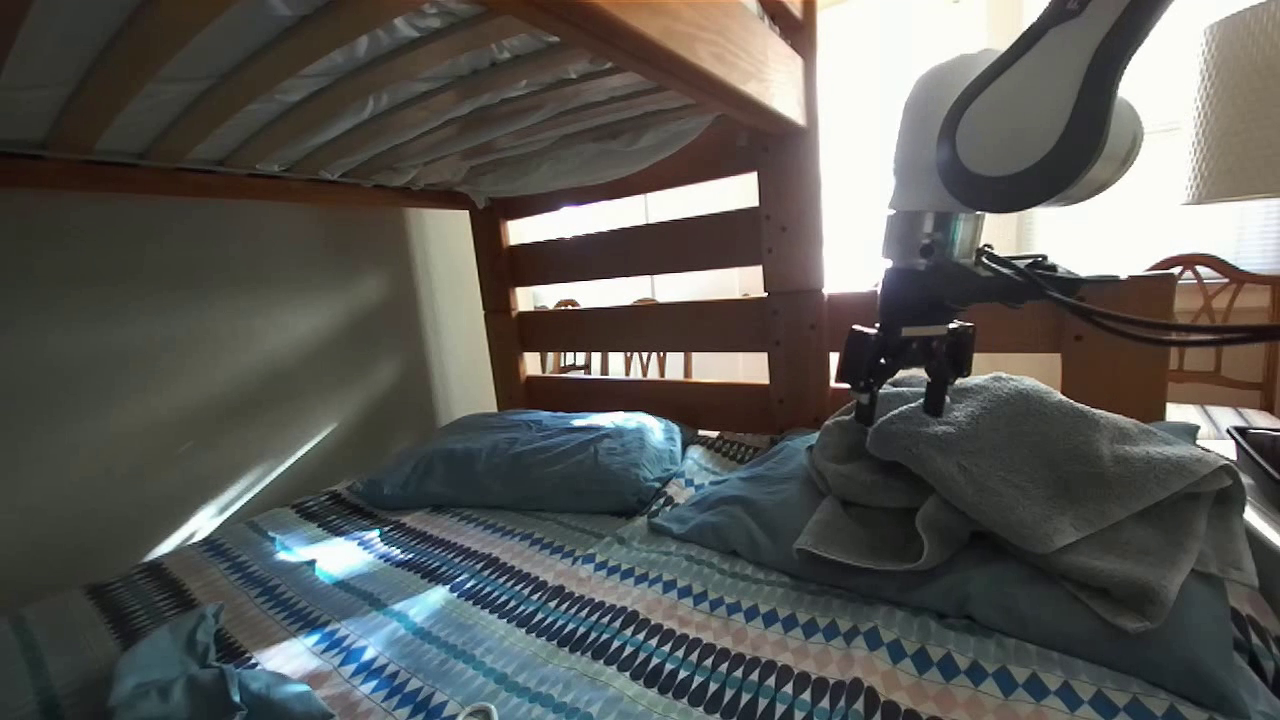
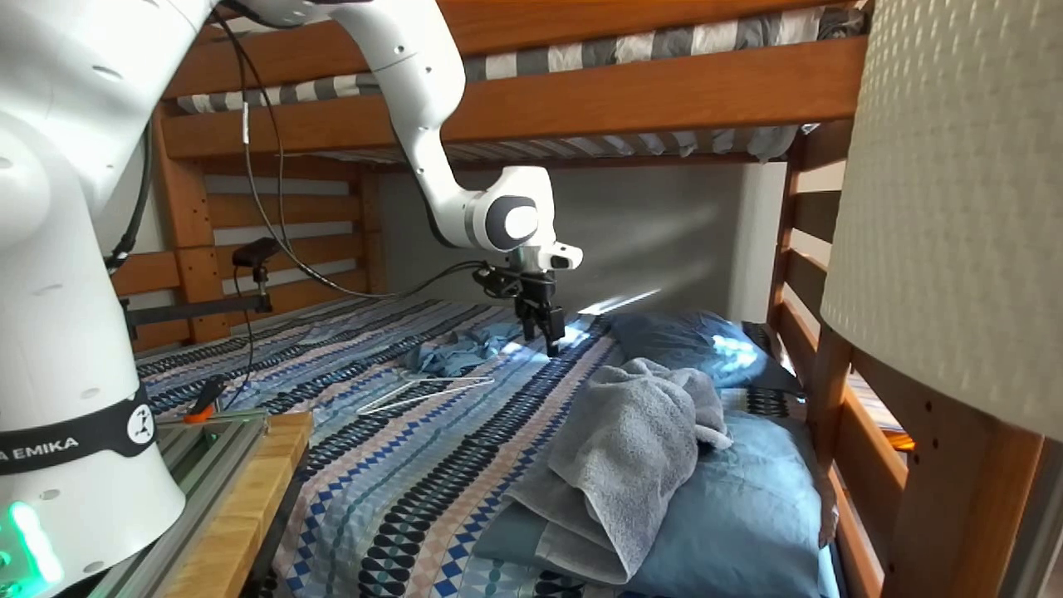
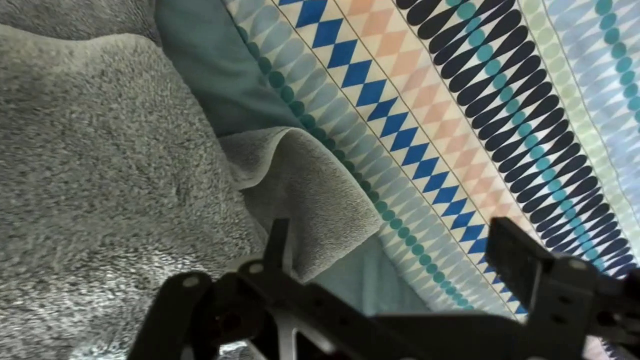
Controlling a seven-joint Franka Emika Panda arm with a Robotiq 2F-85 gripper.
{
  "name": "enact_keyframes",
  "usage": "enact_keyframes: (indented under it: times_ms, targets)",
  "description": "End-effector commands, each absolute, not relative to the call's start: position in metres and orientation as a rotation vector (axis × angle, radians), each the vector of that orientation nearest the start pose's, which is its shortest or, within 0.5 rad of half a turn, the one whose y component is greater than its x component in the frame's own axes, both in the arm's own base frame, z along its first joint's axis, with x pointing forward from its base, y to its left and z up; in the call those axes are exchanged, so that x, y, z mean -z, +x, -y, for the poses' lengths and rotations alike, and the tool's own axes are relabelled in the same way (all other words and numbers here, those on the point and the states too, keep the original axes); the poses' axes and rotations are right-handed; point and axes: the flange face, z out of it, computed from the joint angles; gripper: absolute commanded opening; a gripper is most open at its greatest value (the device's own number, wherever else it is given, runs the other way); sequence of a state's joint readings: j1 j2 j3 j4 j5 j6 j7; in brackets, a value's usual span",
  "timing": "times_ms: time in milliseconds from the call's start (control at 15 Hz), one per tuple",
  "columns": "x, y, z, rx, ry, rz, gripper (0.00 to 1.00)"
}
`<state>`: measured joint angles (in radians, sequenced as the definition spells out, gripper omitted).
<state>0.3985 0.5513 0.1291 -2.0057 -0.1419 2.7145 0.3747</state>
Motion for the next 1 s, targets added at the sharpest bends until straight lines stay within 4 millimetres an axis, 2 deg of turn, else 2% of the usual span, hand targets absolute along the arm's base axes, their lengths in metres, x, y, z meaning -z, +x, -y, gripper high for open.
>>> enact_keyframes:
  times_ms: [0,267,533,933]
  targets:
    - [-0.163,0.563,-0.335,0.2,-3.041,0.504,1.0]
    - [-0.13,0.595,-0.336,0.174,-3.07,0.477,1.0]
    - [-0.094,0.614,-0.338,0.039,-3.102,0.486,1.0]
    - [-0.054,0.615,-0.343,-0.257,-3.114,0.662,1.0]
